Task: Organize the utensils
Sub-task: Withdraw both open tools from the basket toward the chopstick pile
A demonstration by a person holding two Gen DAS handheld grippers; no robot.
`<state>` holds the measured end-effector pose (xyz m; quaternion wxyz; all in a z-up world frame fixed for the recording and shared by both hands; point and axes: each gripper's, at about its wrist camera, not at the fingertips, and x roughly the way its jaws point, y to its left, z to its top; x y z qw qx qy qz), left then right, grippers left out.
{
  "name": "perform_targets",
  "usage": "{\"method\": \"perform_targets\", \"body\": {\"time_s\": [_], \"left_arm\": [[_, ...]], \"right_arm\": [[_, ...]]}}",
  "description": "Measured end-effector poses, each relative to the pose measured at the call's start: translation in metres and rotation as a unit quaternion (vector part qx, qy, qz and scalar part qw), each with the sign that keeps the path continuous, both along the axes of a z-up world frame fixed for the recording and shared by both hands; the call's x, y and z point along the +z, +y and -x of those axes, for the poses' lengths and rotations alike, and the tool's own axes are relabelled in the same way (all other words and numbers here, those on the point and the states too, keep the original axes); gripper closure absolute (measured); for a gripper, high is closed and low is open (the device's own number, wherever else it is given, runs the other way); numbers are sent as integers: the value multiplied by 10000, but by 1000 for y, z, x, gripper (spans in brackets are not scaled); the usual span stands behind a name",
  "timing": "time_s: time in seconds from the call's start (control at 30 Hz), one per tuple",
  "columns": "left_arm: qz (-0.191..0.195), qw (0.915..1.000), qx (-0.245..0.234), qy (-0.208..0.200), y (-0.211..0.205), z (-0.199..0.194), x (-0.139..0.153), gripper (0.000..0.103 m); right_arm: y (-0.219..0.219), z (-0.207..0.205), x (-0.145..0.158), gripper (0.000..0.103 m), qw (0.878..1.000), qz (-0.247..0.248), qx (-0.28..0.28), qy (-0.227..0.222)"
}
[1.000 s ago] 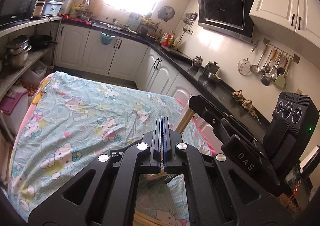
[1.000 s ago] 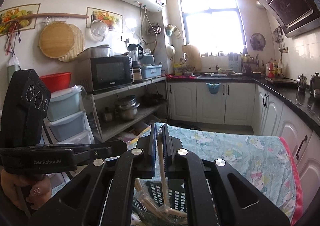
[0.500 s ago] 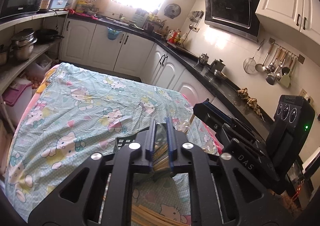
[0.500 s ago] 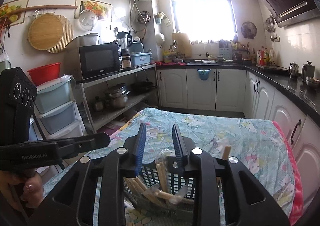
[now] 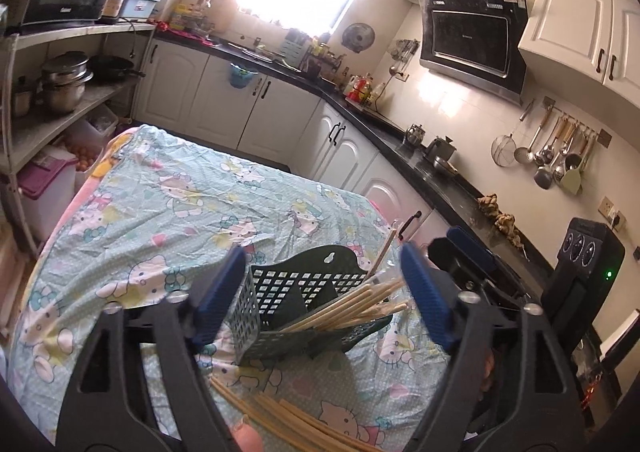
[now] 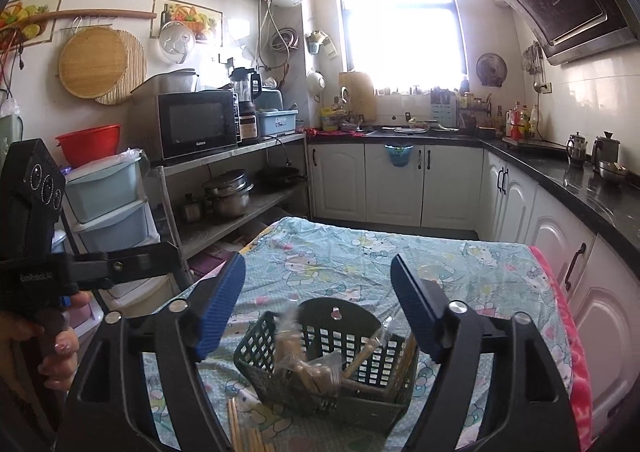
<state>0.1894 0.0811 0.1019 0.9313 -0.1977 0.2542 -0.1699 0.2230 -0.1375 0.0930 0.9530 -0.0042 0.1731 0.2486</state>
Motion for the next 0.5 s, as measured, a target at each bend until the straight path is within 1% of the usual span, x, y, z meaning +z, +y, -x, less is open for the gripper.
{"method": "perform_targets", "body": {"time_s": [0.07,0.23,0.5], "left_arm": [[2,10000,23,2,2,4,-1,19],[53,10000,32,41,5,14,-4,11],[79,9998,87,167,10,26,-14,11]], "right_arm": [[-2,4,0,26,10000,23,5,28],[-3,16,-1,25,9999,146,15,52],[-8,38,-7,23,9997,202,57,86]]}}
